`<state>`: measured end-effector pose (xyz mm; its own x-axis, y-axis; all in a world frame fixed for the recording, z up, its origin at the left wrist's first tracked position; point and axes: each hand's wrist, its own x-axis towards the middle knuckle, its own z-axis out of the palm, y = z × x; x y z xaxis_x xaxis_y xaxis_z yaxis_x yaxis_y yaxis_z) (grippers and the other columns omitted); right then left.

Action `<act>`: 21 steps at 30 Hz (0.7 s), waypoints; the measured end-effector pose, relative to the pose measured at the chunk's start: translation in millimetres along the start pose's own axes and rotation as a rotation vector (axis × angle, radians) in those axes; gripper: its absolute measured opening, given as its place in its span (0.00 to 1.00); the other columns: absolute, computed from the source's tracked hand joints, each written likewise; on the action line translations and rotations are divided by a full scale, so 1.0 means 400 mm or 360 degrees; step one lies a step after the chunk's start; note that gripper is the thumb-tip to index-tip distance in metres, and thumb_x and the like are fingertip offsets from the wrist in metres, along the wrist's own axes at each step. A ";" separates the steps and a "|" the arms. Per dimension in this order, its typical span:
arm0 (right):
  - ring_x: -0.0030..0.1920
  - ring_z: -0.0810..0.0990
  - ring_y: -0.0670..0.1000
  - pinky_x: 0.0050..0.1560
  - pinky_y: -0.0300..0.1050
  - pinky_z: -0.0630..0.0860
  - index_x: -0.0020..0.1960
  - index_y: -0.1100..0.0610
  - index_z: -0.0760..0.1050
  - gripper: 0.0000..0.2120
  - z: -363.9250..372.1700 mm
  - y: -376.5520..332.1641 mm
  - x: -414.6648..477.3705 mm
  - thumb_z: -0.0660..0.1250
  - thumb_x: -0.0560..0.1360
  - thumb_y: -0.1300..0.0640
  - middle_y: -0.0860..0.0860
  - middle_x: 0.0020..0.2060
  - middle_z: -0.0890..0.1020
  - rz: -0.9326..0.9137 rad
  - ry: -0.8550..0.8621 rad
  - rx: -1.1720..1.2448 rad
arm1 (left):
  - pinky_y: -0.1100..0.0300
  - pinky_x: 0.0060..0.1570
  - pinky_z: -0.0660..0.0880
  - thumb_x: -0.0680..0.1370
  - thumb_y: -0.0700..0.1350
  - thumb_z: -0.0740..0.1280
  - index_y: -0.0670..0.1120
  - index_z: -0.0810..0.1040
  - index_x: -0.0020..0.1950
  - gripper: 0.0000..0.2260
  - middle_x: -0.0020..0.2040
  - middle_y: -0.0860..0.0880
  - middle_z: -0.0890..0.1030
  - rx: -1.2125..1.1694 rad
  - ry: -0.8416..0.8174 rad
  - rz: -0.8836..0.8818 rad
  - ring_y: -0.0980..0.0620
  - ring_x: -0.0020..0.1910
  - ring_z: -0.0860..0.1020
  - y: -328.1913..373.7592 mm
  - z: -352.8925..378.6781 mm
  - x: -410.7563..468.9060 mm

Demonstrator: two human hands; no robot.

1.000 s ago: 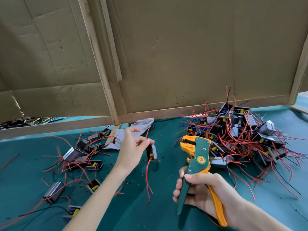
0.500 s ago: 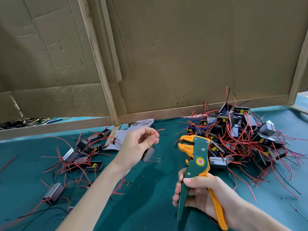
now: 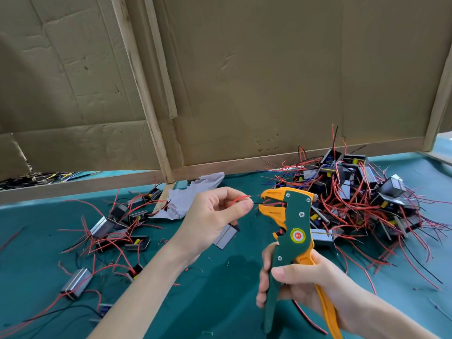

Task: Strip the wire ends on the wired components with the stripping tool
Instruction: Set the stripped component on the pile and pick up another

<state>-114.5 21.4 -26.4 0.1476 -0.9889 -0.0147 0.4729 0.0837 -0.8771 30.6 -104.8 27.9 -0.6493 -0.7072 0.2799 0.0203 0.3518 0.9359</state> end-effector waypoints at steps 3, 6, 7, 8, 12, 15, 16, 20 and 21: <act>0.39 0.80 0.66 0.43 0.58 0.79 0.42 0.65 0.78 0.08 0.001 -0.001 -0.002 0.72 0.64 0.65 0.67 0.37 0.79 -0.0005 -0.0016 -0.0051 | 0.67 0.34 0.73 0.75 0.40 0.69 0.44 0.81 0.42 0.03 0.29 0.60 0.76 0.0041 -0.0030 -0.0020 0.62 0.31 0.73 0.006 -0.002 -0.002; 0.38 0.80 0.65 0.43 0.58 0.79 0.43 0.65 0.77 0.07 0.000 0.002 -0.002 0.71 0.65 0.65 0.67 0.37 0.78 0.0009 -0.0007 -0.0085 | 0.66 0.33 0.73 0.75 0.40 0.69 0.44 0.81 0.42 0.03 0.30 0.57 0.76 0.0072 -0.0064 -0.0049 0.59 0.31 0.72 0.010 -0.005 -0.003; 0.37 0.80 0.65 0.43 0.58 0.79 0.42 0.65 0.77 0.08 -0.001 0.003 -0.002 0.72 0.64 0.65 0.67 0.37 0.78 0.0015 0.0005 -0.0099 | 0.66 0.33 0.73 0.75 0.40 0.69 0.44 0.81 0.41 0.03 0.30 0.57 0.76 0.0084 -0.0081 -0.0058 0.59 0.31 0.72 0.012 -0.007 -0.004; 0.37 0.80 0.65 0.43 0.58 0.79 0.42 0.65 0.77 0.08 -0.002 0.003 -0.002 0.72 0.64 0.65 0.67 0.36 0.78 0.0021 0.0017 -0.0125 | 0.67 0.33 0.73 0.75 0.40 0.69 0.44 0.81 0.41 0.03 0.30 0.57 0.76 0.0095 -0.0104 -0.0067 0.58 0.31 0.72 0.013 -0.009 -0.004; 0.34 0.79 0.63 0.39 0.54 0.79 0.39 0.63 0.76 0.09 0.001 0.006 -0.005 0.74 0.63 0.61 0.66 0.33 0.77 0.0019 0.0052 -0.0247 | 0.68 0.32 0.72 0.75 0.39 0.69 0.46 0.81 0.39 0.06 0.28 0.58 0.74 0.0131 -0.0200 -0.0092 0.61 0.29 0.72 0.015 -0.023 -0.004; 0.31 0.78 0.62 0.35 0.51 0.77 0.37 0.61 0.76 0.09 0.005 0.008 -0.007 0.75 0.64 0.58 0.65 0.31 0.77 0.0033 0.0078 -0.0281 | 0.68 0.32 0.72 0.75 0.39 0.70 0.47 0.81 0.38 0.06 0.28 0.58 0.74 0.0145 -0.0240 -0.0099 0.61 0.29 0.72 0.009 -0.030 -0.003; 0.31 0.78 0.61 0.35 0.51 0.77 0.37 0.61 0.77 0.09 0.005 0.008 -0.008 0.75 0.64 0.58 0.65 0.31 0.77 0.0037 0.0074 -0.0280 | 0.68 0.32 0.72 0.74 0.41 0.71 0.48 0.81 0.38 0.06 0.29 0.57 0.75 0.0133 -0.0251 -0.0104 0.60 0.29 0.72 0.007 -0.031 -0.003; 0.32 0.78 0.61 0.36 0.52 0.77 0.37 0.60 0.77 0.08 0.005 0.003 -0.008 0.75 0.64 0.58 0.64 0.31 0.77 0.0035 0.0057 -0.0286 | 0.67 0.33 0.72 0.71 0.47 0.70 0.51 0.83 0.37 0.03 0.30 0.57 0.74 0.0057 -0.0283 -0.0128 0.60 0.30 0.71 0.005 -0.035 -0.002; 0.31 0.78 0.61 0.36 0.52 0.77 0.36 0.60 0.77 0.08 0.004 0.003 -0.008 0.75 0.64 0.58 0.64 0.31 0.77 0.0037 0.0055 -0.0293 | 0.67 0.33 0.72 0.71 0.47 0.70 0.51 0.83 0.38 0.03 0.30 0.57 0.74 0.0060 -0.0289 -0.0131 0.60 0.30 0.71 0.005 -0.037 -0.001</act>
<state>-113.1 24.8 -26.6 0.1251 -0.9909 -0.0499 0.3022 0.0859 -0.9494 42.0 -112.8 32.8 -0.7740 -0.6136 0.1566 -0.0648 0.3228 0.9443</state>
